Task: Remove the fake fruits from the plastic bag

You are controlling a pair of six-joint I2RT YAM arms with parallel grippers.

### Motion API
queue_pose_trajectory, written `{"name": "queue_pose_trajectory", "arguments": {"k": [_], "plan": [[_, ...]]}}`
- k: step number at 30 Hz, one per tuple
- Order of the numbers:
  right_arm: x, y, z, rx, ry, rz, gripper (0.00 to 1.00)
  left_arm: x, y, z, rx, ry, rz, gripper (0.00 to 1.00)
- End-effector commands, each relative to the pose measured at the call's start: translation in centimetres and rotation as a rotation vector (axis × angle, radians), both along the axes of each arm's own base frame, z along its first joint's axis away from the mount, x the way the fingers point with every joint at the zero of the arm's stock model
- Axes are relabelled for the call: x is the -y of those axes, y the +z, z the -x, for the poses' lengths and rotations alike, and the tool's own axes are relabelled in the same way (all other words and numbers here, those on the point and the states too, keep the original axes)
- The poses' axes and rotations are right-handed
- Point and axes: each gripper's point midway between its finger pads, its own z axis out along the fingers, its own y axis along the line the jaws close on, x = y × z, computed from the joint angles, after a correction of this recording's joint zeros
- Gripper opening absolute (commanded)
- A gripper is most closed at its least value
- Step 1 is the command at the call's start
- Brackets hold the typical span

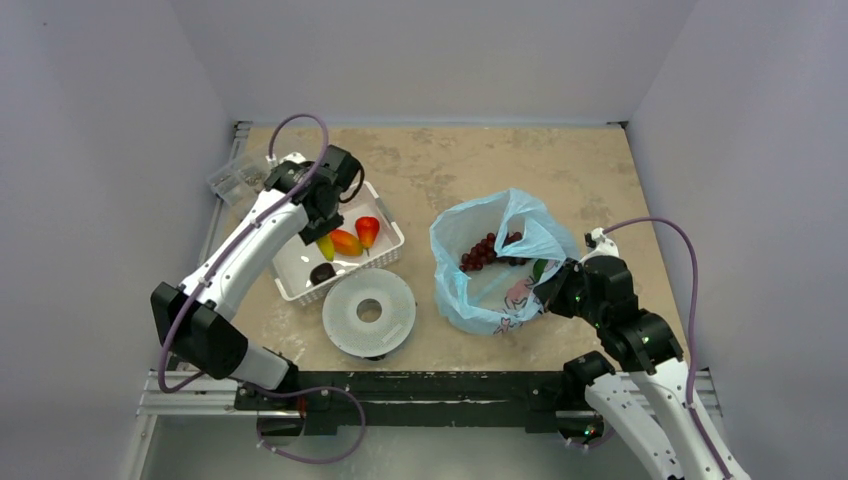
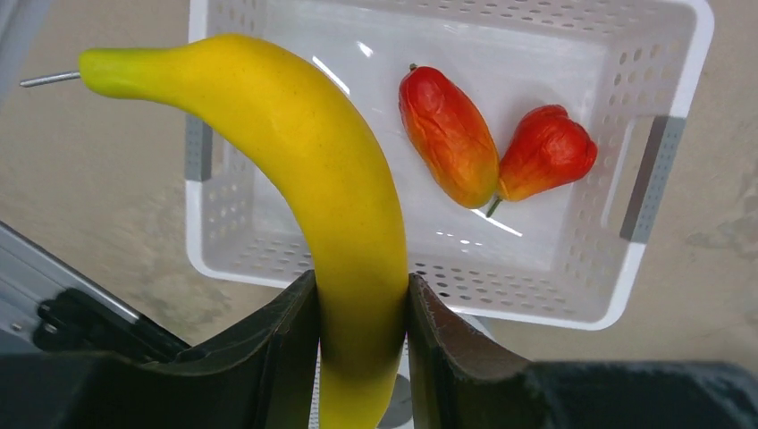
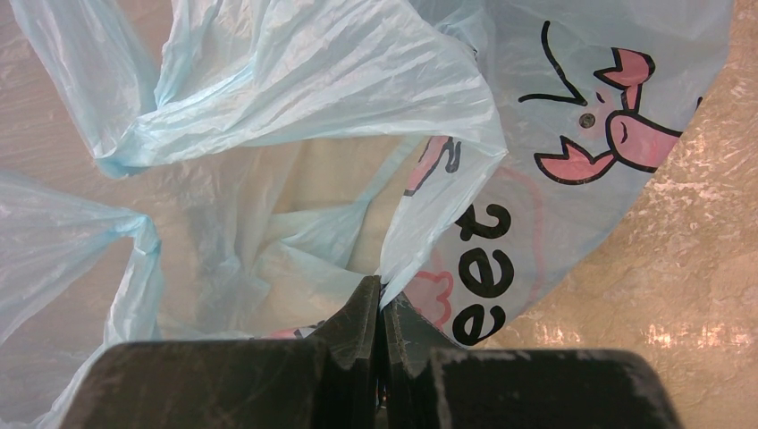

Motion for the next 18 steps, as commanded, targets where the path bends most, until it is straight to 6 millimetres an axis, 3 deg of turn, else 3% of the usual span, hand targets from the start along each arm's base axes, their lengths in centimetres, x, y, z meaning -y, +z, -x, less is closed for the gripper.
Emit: {"name": "queue_pose_trajectory", "arguments": {"k": [1, 5, 8, 13, 18], "plan": [[-0.2, 1.1, -0.7, 0.044, 0.001, -0.007, 0.0, 1.2, -0.5, -0.2, 0.107, 0.39, 0.265, 0.0], [-0.2, 1.2, -0.6, 0.052, 0.003, -0.009, 0.0, 2.4, -1.3, -1.7, 0.125, 0.539, 0.399, 0.0], [-0.1, 1.4, -0.6, 0.064, 0.003, -0.014, 0.0, 2.5, -1.9, -1.5, 0.097, 0.668, 0.456, 0.0], [-0.1, 1.6, -0.5, 0.073, 0.001, -0.019, 0.0, 1.4, -2.8, -2.0, 0.203, 0.872, 0.547, 0.0], [-0.1, 1.7, -0.5, 0.078, 0.0, -0.02, 0.0, 0.6, -4.8, -4.3, 0.192, 0.998, 0.659, 0.0]]}}
